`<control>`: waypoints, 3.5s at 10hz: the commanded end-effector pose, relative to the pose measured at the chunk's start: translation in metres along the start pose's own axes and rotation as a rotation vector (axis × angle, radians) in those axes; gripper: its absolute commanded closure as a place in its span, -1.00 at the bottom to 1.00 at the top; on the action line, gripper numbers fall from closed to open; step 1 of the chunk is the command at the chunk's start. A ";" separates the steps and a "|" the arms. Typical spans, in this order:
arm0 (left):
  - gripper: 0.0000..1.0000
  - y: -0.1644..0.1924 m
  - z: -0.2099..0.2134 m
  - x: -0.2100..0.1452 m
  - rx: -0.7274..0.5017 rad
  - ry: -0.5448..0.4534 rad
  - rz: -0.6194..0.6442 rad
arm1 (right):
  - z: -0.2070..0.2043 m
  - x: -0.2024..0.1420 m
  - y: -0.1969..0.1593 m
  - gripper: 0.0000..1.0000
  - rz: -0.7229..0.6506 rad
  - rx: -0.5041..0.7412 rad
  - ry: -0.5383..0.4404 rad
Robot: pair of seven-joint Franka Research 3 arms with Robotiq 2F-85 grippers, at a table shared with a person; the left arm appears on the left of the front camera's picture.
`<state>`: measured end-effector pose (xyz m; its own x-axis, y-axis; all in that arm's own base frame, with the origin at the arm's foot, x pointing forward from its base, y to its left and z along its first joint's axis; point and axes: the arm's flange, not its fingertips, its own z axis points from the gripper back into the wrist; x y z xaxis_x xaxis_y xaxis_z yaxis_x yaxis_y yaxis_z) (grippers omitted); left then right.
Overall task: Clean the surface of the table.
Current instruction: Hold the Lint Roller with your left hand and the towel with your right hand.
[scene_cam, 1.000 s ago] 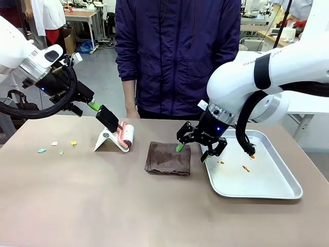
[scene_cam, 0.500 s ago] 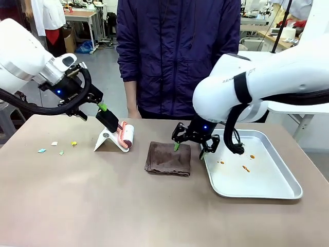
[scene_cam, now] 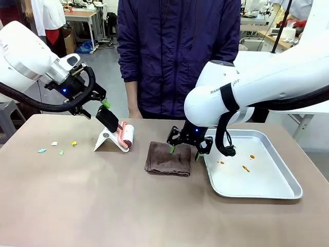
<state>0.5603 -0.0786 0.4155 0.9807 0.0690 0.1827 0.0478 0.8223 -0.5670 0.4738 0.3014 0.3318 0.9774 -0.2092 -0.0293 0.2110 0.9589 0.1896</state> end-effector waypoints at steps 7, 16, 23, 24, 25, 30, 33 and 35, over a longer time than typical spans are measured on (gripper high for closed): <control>-1.00 0.011 -0.014 0.004 -0.032 0.026 -0.035 | -0.029 0.012 0.017 -1.00 -0.012 -0.083 -0.062; 0.20 0.013 -0.019 0.004 -0.113 0.081 -0.081 | -0.034 0.013 0.016 0.18 -0.002 -0.083 -0.044; 1.00 0.027 -0.012 0.004 -0.125 0.058 -0.115 | -0.041 0.014 0.016 1.00 0.010 -0.070 -0.013; 1.00 0.029 -0.010 0.004 -0.126 0.055 -0.119 | -0.042 0.014 0.016 1.00 0.011 -0.071 -0.008; 1.00 0.031 -0.009 0.004 -0.130 0.047 -0.116 | -0.043 0.015 0.015 1.00 0.011 -0.075 0.000; 1.00 0.032 -0.003 0.003 -0.173 0.002 -0.120 | -0.042 0.016 0.012 1.00 -0.001 -0.065 0.004; 1.00 0.021 0.013 -0.009 -0.298 -0.039 -0.134 | -0.002 0.019 -0.021 1.00 -0.090 0.182 0.009; 1.00 0.014 0.033 -0.021 -0.396 -0.054 -0.135 | 0.026 0.013 -0.051 1.00 -0.119 0.398 0.043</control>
<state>0.5517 -0.0603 0.4271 0.9583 0.0068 0.2858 0.2244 0.6017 -0.7666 0.4988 0.2713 0.3407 0.9372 -0.3353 -0.0958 0.3438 0.8425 0.4147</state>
